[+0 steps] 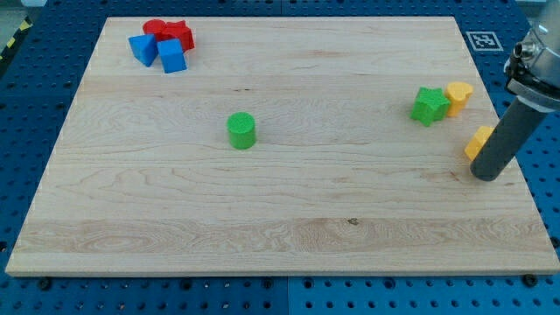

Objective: Push the yellow hexagon towards the yellow heart

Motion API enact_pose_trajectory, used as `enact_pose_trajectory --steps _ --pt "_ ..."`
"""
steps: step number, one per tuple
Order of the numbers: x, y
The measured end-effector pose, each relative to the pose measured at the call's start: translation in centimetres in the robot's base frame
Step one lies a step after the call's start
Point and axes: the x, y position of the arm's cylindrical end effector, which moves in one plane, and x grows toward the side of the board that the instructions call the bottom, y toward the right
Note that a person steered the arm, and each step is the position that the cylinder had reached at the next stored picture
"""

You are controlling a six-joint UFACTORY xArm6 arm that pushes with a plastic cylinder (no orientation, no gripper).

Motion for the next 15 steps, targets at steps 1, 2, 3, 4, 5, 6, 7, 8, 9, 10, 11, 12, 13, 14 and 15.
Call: enact_pose_trajectory --steps 1,2,3,4,5,6,7,8,9,10,11,12,13,14,15 --pt "-0.8 0.7" --pt "2.1 0.7" --pt "2.6 3.6" --pt "-1.0 5.4" --pt "-4.3 5.5" --pt "-6.0 5.4" --pt "-5.7 6.0" --pt "-1.9 6.7" --pt "-0.6 5.7" --pt "-3.1 4.7" --pt "-4.3 4.7" --pt "-1.6 4.7" --pt "-0.4 3.4" --pt "-2.0 3.1" --pt "-4.4 3.2"
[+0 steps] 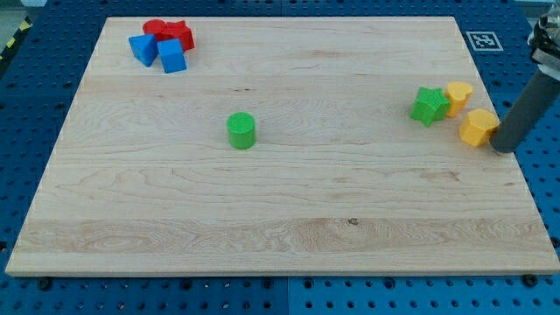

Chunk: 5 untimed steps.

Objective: Push the yellow hexagon towards the yellow heart

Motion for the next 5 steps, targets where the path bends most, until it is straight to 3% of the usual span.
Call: enact_pose_trajectory --steps 2,5 --pt "3.5 -0.4" --pt "1.1 -0.7"
